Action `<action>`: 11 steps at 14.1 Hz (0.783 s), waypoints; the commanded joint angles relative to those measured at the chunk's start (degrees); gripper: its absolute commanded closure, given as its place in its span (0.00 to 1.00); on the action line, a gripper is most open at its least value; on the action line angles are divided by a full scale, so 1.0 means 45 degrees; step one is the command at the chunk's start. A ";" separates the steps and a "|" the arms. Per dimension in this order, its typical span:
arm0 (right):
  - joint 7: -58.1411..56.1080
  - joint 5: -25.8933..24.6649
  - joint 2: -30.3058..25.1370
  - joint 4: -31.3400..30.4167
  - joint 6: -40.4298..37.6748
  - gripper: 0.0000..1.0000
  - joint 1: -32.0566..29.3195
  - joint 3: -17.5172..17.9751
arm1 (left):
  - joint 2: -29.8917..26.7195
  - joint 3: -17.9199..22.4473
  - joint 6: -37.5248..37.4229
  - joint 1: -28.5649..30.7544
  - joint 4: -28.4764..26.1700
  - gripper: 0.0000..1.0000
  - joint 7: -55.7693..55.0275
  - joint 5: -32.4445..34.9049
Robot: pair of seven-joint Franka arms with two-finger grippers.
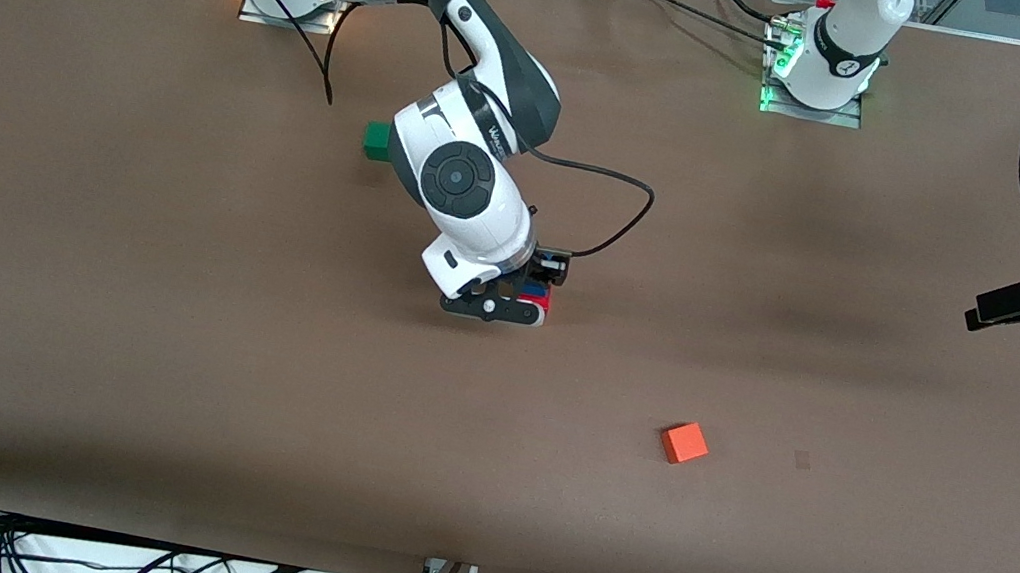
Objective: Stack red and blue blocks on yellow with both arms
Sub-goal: 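Lower the blue block onto the red block and open the right gripper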
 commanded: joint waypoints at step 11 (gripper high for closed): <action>0.0608 0.0233 0.0737 0.0865 -0.0011 0.61 -0.0249 0.0089 | 0.0285 0.0010 -0.0057 0.0075 0.0440 0.00 0.0182 0.0128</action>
